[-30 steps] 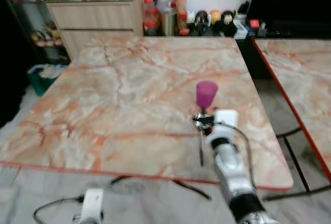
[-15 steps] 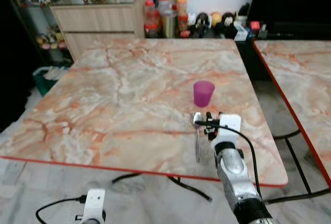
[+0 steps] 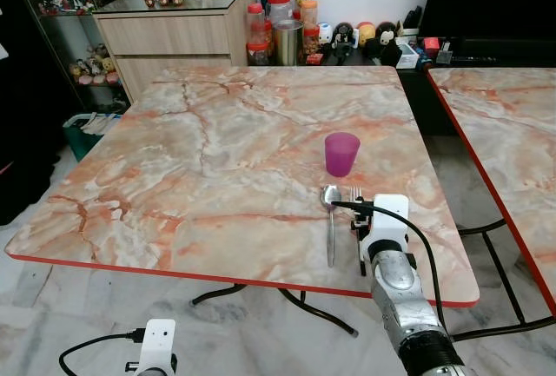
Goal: Setting the table
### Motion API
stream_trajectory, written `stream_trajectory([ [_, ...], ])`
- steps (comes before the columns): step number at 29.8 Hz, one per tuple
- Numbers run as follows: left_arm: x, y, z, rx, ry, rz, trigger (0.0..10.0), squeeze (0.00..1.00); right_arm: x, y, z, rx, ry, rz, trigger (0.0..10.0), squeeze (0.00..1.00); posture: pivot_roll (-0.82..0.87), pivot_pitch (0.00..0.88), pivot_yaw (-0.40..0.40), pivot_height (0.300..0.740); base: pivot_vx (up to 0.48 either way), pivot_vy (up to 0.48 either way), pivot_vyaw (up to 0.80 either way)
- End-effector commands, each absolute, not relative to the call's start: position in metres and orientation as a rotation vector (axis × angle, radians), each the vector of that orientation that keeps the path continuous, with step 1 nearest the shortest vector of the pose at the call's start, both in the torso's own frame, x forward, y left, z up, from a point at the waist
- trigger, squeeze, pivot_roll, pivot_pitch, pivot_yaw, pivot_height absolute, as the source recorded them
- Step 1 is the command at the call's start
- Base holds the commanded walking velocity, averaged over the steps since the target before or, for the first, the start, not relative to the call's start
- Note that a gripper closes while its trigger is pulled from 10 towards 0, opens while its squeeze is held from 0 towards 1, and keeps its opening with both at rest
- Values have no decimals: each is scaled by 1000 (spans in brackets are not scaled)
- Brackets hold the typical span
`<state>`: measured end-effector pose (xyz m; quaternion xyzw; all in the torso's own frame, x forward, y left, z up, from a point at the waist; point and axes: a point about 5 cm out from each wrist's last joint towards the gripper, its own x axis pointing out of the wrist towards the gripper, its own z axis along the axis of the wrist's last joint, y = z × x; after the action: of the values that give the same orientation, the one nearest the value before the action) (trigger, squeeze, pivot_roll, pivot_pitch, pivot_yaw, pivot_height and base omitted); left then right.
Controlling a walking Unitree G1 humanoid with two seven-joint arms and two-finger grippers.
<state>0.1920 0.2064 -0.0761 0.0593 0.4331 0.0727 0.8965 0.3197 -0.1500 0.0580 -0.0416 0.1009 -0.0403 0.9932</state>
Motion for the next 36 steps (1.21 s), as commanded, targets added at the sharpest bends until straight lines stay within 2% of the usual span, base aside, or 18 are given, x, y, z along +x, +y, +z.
stream_trajectory([
  [1, 189, 208, -78, 128, 915, 152, 10000, 0, 322, -143, 57, -78, 228, -56, 10000, 0, -25, 0, 40, 740, 0, 0, 0],
  [10, 190, 207, -77, 132, 912, 142, 10000, 0, 323, -139, 57, -72, 243, -58, 10000, 0, -25, 0, 41, 740, 0, 0, 0],
  [26, 190, 210, -77, 136, 910, 150, 10000, 0, 318, -146, 48, -74, 291, -108, 10000, 0, -21, 0, 43, 740, 0, 0, 0],
  [36, 189, 211, -77, 140, 914, 145, 10000, 0, 311, -145, 33, 51, 383, -142, 10000, 0, -13, 0, 47, 740, 0, 0, 0],
])
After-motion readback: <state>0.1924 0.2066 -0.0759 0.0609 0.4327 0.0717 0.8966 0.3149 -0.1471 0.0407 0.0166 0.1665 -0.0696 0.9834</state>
